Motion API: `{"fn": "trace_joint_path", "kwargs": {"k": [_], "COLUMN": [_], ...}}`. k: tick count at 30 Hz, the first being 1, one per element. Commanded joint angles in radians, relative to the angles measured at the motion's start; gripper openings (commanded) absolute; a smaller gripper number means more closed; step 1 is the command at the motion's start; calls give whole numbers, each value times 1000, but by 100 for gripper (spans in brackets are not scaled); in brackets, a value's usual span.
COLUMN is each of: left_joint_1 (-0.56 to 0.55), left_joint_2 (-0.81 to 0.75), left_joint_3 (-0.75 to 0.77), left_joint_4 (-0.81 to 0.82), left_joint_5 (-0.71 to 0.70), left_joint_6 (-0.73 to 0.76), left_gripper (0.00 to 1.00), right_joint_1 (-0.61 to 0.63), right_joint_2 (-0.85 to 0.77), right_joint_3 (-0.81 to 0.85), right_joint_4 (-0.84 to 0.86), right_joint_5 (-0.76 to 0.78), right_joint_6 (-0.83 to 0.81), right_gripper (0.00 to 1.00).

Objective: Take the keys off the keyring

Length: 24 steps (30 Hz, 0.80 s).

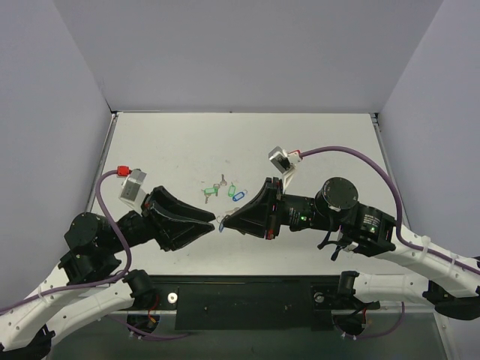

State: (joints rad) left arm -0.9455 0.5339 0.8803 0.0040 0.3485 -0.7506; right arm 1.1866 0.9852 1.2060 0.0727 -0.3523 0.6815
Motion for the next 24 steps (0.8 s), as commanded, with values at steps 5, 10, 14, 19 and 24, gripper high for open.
{"fn": "trace_joint_path", "kwargs": {"k": [5,10,14,19,24], "left_joint_1": [1,1,1,-1,-1], "left_joint_2": [23,40,44,48,54], "left_joint_3": [14,14,16,19,23], "left_joint_4": [82,106,113,117,117], "left_joint_5": [26,38,44,46,46], "left_joint_6": [-9,-21,-23,-27,-29], "left_gripper": [43,40,34,27,17], "right_joint_1": [5,7,8,10,13], "right_joint_2": [-17,-22,-23,-20,-14], "right_joint_3": [-3,-8,-10,-10,-11], "right_joint_4": [90,95,98,98,98], "right_joint_5": [-34,-36,-37,-40,-42], "right_joint_6": [13,18,20,21,23], "right_gripper": [0,0,0,0,0]}}
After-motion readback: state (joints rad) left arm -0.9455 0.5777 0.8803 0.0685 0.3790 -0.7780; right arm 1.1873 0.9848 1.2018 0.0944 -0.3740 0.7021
